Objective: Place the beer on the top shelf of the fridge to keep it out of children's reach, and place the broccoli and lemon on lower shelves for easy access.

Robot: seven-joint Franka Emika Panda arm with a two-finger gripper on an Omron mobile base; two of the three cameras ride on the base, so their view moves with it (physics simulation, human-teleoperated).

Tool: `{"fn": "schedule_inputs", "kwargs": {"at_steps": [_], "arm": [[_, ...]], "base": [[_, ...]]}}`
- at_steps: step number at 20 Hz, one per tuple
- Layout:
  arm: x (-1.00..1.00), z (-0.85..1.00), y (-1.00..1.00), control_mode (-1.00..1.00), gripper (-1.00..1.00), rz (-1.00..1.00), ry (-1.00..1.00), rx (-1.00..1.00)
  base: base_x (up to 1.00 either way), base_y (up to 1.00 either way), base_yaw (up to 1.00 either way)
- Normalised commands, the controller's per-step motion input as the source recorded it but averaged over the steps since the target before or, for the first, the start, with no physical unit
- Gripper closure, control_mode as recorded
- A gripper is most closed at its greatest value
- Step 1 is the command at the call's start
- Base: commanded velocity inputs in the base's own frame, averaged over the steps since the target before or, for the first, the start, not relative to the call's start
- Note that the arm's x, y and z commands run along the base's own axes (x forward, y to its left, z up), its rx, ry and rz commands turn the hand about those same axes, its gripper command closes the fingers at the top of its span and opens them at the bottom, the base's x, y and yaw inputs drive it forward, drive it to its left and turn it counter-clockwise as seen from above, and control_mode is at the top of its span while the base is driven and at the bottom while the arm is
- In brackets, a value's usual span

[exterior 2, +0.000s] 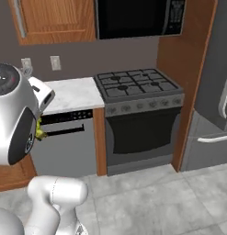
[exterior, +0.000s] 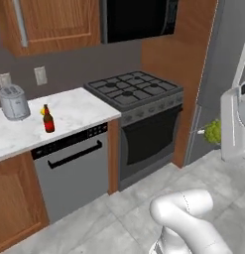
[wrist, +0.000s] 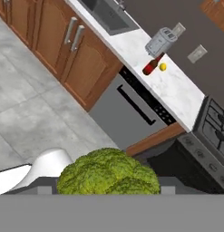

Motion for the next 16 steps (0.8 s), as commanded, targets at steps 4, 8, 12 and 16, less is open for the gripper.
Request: {"fn": "schedule_inputs", "kwargs": {"at_steps": [4,8,12,16], "arm": [[0.0,0.0,0.0,1.0,1.0,0.0,0.0,0.0],[0.0,0.0,0.0,1.0,1.0,0.0,0.0,0.0],[0.0,0.0,0.0,1.0,1.0,0.0,0.0,0.0],[0.0,0.0,0.0,1.0,1.0,0.0,0.0,0.0]], "base": [[0.2,-0.41,-0.5],[0.45,-0.41,-0.4],[0.6,-0.44,-0.25],[0.81,-0.6,-0.23]]}}
